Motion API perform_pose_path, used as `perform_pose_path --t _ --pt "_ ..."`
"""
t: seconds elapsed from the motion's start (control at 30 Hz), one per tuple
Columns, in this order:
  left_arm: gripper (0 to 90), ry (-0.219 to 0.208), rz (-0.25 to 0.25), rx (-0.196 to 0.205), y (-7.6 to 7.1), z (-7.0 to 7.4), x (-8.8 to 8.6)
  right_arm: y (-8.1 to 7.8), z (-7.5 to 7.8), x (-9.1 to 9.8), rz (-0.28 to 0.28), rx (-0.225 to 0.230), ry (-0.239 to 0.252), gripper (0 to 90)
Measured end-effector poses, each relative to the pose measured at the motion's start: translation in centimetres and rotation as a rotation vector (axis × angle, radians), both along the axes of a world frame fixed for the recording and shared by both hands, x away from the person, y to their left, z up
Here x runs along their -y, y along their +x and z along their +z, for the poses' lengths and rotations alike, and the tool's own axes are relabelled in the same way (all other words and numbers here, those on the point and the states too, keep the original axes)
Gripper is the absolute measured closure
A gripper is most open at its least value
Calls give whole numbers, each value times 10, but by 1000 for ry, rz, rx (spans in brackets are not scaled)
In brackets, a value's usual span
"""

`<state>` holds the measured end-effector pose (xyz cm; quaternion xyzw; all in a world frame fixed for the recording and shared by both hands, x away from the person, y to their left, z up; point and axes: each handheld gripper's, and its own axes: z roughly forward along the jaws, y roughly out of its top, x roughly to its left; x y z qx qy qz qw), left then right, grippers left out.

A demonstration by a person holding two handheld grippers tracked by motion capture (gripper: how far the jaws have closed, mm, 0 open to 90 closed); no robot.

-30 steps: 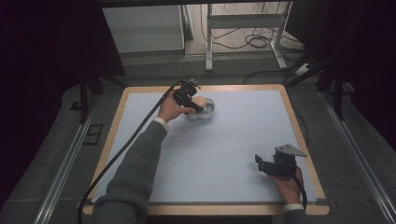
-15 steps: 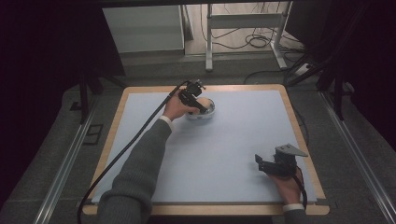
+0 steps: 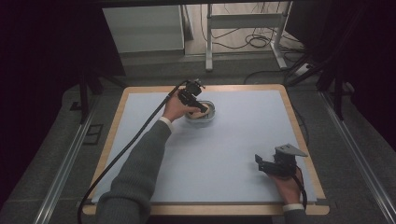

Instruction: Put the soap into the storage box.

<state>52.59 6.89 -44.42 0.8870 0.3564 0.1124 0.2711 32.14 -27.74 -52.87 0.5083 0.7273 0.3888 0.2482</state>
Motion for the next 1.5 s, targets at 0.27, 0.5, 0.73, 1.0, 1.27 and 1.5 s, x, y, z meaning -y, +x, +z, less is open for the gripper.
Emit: perform_pose_path --t 0.27,0.5,0.73,1.0,1.27,1.5 --pt "246 -22 -1 18 -15 1 -8 0 0 0 0 1 0 109" --pt "241 -38 -2 39 -31 3 -19 0 0 0 0 -2 -1 109" --pt "218 -49 0 58 -56 7 -35 0 0 0 -2 0 -5 109" --pt "201 -77 23 75 -88 5 -55 0 0 0 -4 4 -5 109" --pt "192 -120 67 58 -125 -15 -76 -3 1 1 -12 32 8 109" --pt "191 -146 90 56 -155 -34 -97 -3 1 0 -6 35 -7 109"
